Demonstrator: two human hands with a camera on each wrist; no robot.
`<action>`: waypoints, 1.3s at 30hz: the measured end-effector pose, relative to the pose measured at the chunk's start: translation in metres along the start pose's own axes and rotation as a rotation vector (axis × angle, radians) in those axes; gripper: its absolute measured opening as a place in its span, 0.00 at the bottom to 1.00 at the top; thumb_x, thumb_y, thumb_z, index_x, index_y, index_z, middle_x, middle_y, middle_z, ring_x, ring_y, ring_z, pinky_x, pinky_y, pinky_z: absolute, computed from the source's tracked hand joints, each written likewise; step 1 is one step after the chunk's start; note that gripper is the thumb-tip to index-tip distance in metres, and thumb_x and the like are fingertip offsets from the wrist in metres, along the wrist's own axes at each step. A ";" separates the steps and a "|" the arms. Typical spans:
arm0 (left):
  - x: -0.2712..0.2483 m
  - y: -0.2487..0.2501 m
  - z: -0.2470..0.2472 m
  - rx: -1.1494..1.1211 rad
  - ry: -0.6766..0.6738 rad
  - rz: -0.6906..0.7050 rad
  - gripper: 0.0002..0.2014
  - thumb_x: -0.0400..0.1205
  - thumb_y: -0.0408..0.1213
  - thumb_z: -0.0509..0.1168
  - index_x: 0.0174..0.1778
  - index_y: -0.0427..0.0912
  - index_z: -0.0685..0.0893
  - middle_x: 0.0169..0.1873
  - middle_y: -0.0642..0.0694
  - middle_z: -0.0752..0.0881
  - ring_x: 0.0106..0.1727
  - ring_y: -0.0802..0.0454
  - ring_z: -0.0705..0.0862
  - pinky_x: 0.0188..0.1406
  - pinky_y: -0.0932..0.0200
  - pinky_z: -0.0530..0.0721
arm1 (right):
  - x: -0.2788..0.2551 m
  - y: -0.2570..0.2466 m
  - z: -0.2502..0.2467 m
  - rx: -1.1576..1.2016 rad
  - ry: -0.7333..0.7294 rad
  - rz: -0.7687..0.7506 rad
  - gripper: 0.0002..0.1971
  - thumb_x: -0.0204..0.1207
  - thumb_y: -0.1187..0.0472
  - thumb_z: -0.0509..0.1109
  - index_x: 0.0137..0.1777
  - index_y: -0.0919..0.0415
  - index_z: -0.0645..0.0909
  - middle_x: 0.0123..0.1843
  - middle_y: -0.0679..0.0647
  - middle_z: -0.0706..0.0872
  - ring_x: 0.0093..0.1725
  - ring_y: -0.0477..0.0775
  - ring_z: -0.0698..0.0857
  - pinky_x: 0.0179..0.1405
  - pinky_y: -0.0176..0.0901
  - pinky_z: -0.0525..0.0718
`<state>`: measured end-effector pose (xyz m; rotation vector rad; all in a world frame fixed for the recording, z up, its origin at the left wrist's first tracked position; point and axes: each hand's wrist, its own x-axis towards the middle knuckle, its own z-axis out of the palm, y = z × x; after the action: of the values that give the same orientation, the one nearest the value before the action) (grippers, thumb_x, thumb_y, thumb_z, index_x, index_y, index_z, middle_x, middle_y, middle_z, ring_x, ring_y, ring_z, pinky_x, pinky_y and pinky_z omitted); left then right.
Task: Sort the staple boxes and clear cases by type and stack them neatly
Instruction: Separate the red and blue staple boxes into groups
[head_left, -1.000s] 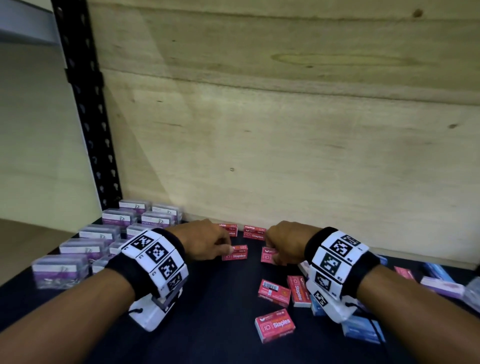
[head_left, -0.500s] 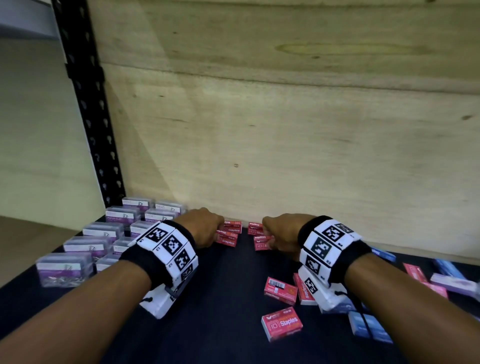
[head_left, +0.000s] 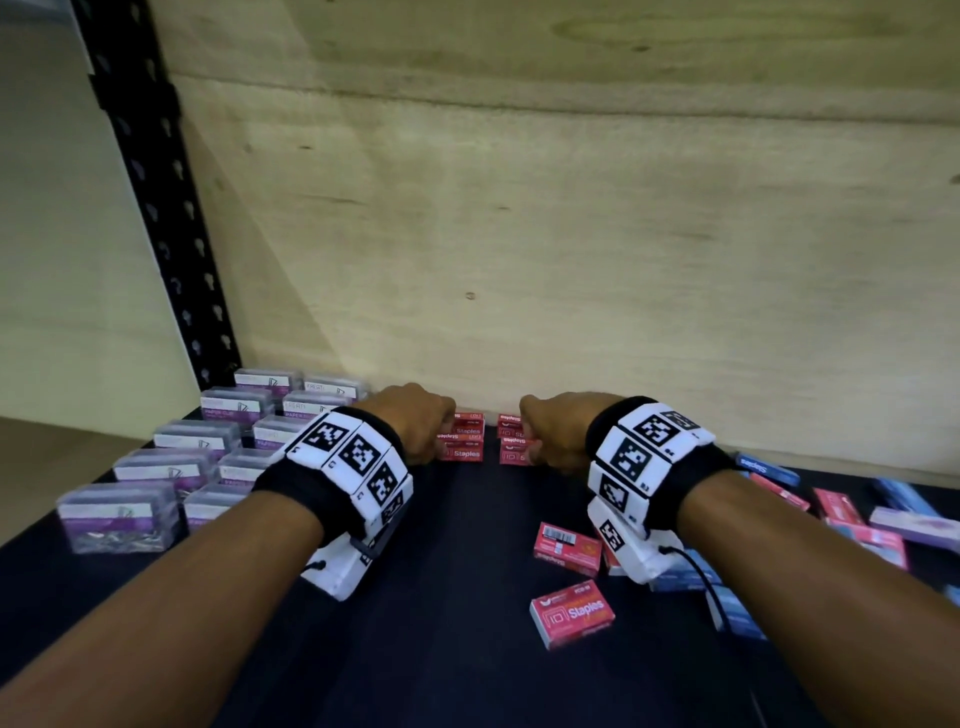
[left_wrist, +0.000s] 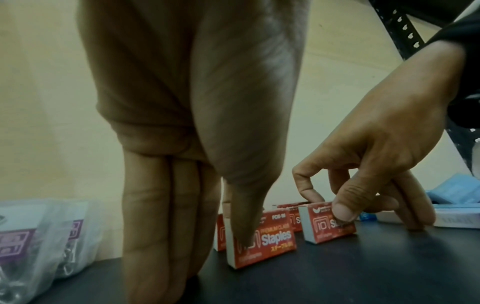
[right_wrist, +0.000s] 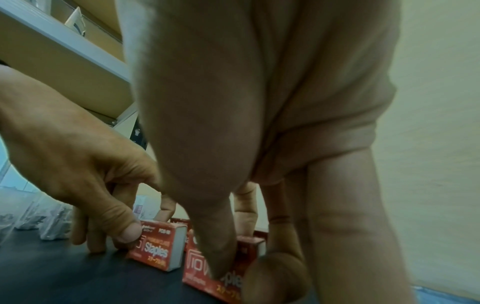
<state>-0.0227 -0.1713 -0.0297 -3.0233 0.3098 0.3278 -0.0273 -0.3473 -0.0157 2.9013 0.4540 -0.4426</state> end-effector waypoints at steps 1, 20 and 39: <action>0.001 0.001 0.001 0.001 0.000 -0.001 0.21 0.83 0.44 0.67 0.71 0.48 0.73 0.62 0.41 0.82 0.60 0.42 0.82 0.56 0.51 0.80 | 0.001 0.000 0.000 -0.002 0.004 -0.001 0.17 0.85 0.56 0.64 0.70 0.60 0.68 0.54 0.57 0.83 0.49 0.58 0.80 0.50 0.49 0.80; 0.007 0.011 0.002 0.036 0.030 0.007 0.19 0.85 0.41 0.65 0.72 0.45 0.73 0.61 0.40 0.81 0.58 0.42 0.82 0.51 0.53 0.79 | 0.009 0.001 0.003 -0.041 0.011 0.004 0.20 0.85 0.50 0.65 0.70 0.59 0.69 0.58 0.57 0.82 0.52 0.57 0.80 0.49 0.48 0.79; -0.034 0.002 0.003 -0.228 -0.082 -0.048 0.30 0.77 0.61 0.68 0.62 0.50 0.60 0.47 0.48 0.81 0.54 0.45 0.83 0.61 0.44 0.81 | -0.041 0.050 0.009 0.362 -0.085 -0.042 0.13 0.75 0.49 0.77 0.55 0.47 0.79 0.43 0.47 0.87 0.42 0.49 0.86 0.54 0.46 0.83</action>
<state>-0.0560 -0.1670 -0.0254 -3.2216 0.2055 0.5149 -0.0506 -0.4073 -0.0056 3.2045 0.4641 -0.7200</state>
